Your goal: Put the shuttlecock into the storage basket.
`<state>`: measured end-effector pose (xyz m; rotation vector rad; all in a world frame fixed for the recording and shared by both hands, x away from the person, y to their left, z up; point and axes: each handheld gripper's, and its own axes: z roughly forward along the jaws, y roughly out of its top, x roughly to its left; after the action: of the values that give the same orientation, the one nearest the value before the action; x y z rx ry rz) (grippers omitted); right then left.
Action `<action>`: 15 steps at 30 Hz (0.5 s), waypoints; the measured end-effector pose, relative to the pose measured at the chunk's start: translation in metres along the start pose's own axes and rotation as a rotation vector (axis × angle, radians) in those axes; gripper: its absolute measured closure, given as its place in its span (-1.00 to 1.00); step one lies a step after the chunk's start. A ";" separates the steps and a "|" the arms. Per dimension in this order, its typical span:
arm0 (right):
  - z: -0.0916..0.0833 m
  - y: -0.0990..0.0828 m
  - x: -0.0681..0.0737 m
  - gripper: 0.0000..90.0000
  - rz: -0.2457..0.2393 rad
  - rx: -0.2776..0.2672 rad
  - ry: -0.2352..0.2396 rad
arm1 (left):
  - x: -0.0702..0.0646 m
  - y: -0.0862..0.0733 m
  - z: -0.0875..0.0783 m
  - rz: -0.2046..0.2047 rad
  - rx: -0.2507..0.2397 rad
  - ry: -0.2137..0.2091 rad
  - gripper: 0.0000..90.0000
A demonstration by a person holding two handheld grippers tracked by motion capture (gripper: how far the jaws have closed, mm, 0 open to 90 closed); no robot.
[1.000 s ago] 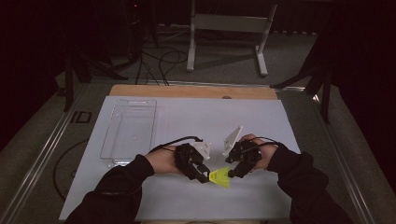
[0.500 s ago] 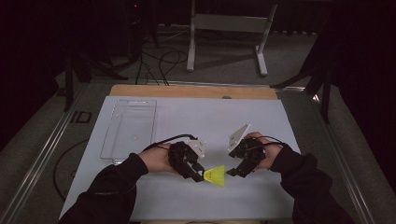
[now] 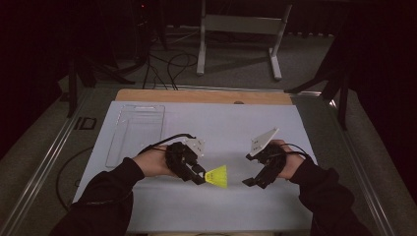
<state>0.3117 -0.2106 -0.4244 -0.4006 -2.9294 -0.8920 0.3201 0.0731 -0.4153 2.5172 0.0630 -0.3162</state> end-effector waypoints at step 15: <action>-0.012 -0.028 0.011 -0.77 0.029 -0.164 -0.077 | 0.005 -0.017 -0.035 -0.086 -0.008 0.053 0.46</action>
<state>0.2936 -0.2372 -0.4283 -0.4954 -2.9203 -1.1416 0.3307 0.1069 -0.3980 2.5191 0.1942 -0.2832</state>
